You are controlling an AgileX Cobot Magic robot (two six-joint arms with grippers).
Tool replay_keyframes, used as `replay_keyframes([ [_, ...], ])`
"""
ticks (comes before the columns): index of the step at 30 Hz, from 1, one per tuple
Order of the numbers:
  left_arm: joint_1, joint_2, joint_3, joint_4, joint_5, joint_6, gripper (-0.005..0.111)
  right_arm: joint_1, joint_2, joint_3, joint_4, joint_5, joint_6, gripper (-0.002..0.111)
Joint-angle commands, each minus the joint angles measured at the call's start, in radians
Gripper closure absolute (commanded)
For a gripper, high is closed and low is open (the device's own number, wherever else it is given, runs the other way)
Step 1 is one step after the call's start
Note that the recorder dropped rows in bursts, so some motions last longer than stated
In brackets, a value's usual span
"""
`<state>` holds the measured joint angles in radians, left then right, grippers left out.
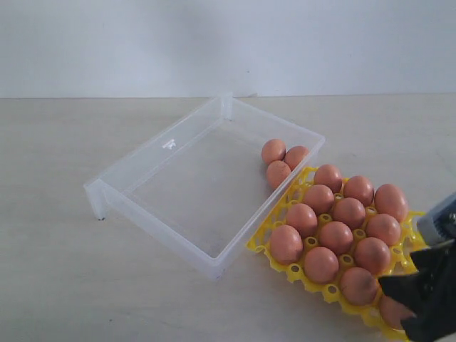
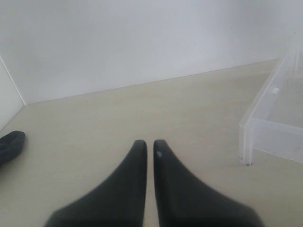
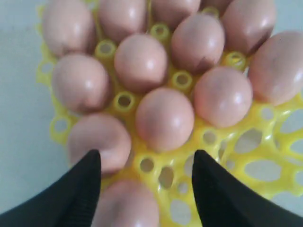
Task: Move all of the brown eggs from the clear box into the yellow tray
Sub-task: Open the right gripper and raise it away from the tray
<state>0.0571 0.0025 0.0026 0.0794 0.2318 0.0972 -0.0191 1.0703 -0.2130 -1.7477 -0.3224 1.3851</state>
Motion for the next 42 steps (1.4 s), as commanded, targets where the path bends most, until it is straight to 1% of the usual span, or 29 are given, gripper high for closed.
replay_keyframes([
  [1, -0.007, -0.003, -0.003, -0.005, -0.007, -0.003, 0.103, 0.001, -0.057, -0.118, 0.003, 0.005, 0.097, 0.058],
  [4, -0.007, -0.003, -0.003, -0.005, -0.007, -0.003, 0.103, 0.001, -0.088, -0.23, 0.026, 0.005, 0.101, 0.059],
  [5, -0.007, -0.003, -0.003, -0.005, -0.007, -0.003, 0.103, 0.001, -0.09, -0.306, 0.062, 0.005, 0.101, 0.067],
  [6, -0.007, -0.003, -0.003, -0.005, -0.007, -0.003, 0.103, 0.001, -0.09, -0.349, 0.079, 0.005, 0.101, 0.079],
  [7, -0.007, -0.003, -0.003, -0.005, -0.007, -0.003, 0.103, 0.001, -0.09, -0.427, 0.099, 0.005, 0.101, 0.098],
  [8, -0.007, -0.003, -0.003, -0.005, -0.007, -0.003, 0.103, 0.001, -0.082, -0.477, 0.102, 0.008, 0.104, 0.108],
  [9, -0.007, -0.003, -0.003, -0.005, -0.007, -0.003, 0.103, 0.001, -0.065, -0.539, 0.105, 0.015, 0.104, 0.108],
  [14, -0.007, -0.003, -0.003, -0.005, -0.007, -0.003, 0.103, 0.001, 0.032, -0.691, 0.072, 0.022, 0.097, 0.108],
  [16, -0.007, -0.003, -0.003, -0.005, -0.007, -0.003, 0.103, 0.001, 0.085, -0.74, 0.054, 0.045, 0.097, 0.108],
  [18, -0.007, -0.003, -0.003, -0.005, -0.007, -0.003, 0.103, 0.001, 0.159, -0.795, 0.028, 0.108, 0.097, 0.108],
  [20, -0.007, -0.003, -0.003, -0.005, -0.007, -0.003, 0.103, 0.006, 0.25, -0.843, 0.003, 0.236, 0.092, 0.108],
  [22, -0.007, -0.003, -0.003, -0.005, -0.007, -0.003, 0.103, 0.008, 0.343, -0.874, 0.003, 0.409, 0.041, 0.108],
  [24, -0.007, -0.003, -0.003, -0.005, -0.007, -0.003, 0.103, 0.008, 0.433, -0.878, 0.012, 0.661, -0.031, 0.108],
  [26, -0.007, -0.003, -0.003, -0.005, -0.007, -0.003, 0.103, 0.007, 0.494, -0.895, 0.253, 0.918, -0.192, 0.108],
  [27, -0.007, -0.003, -0.003, -0.005, -0.007, -0.003, 0.103, -0.006, 0.53, -0.907, 0.384, 1.045, -0.303, 0.108],
  [28, -0.007, -0.003, -0.003, -0.005, -0.007, -0.003, 0.103, -0.03, 0.568, -0.909, 0.476, 1.134, -0.423, 0.108],
  [29, -0.007, -0.003, -0.003, -0.005, -0.007, -0.003, 0.103, -0.053, 0.598, -0.909, 0.539, 1.181, -0.531, 0.108],
  [32, -0.007, -0.003, -0.003, -0.005, -0.007, -0.003, 0.103, -0.134, 0.694, -0.909, 0.801, 1.302, -0.939, 0.108],
  [33, -0.007, -0.003, -0.003, -0.005, -0.007, -0.003, 0.103, -0.162, 0.712, -0.909, 0.899, 1.319, -1.005, 0.108],
  [34, -0.007, -0.003, -0.003, -0.005, -0.007, -0.003, 0.103, -0.187, 0.722, -0.909, 0.997, 1.314, -1.018, 0.108],
  [35, -0.007, -0.003, -0.003, -0.005, -0.007, -0.003, 0.103, -0.203, 0.728, -0.909, 1.078, 1.301, -1.036, 0.108],
  [37, -0.007, -0.003, -0.003, -0.005, -0.007, -0.003, 0.103, -0.232, 0.729, -0.931, 1.292, 1.241, -1.134, 0.108],
  [38, -0.007, -0.003, -0.003, -0.005, -0.007, -0.003, 0.103, -0.233, 0.729, -0.949, 1.381, 1.219, -1.206, 0.108],
  [41, -0.007, -0.003, -0.003, -0.005, -0.007, -0.003, 0.103, -0.213, 0.729, -1.054, 1.705, 1.218, -1.534, 0.108],
  [42, -0.007, -0.003, -0.003, -0.005, -0.007, -0.003, 0.103, -0.204, 0.733, -1.097, 1.819, 1.213, -1.572, 0.108],
])
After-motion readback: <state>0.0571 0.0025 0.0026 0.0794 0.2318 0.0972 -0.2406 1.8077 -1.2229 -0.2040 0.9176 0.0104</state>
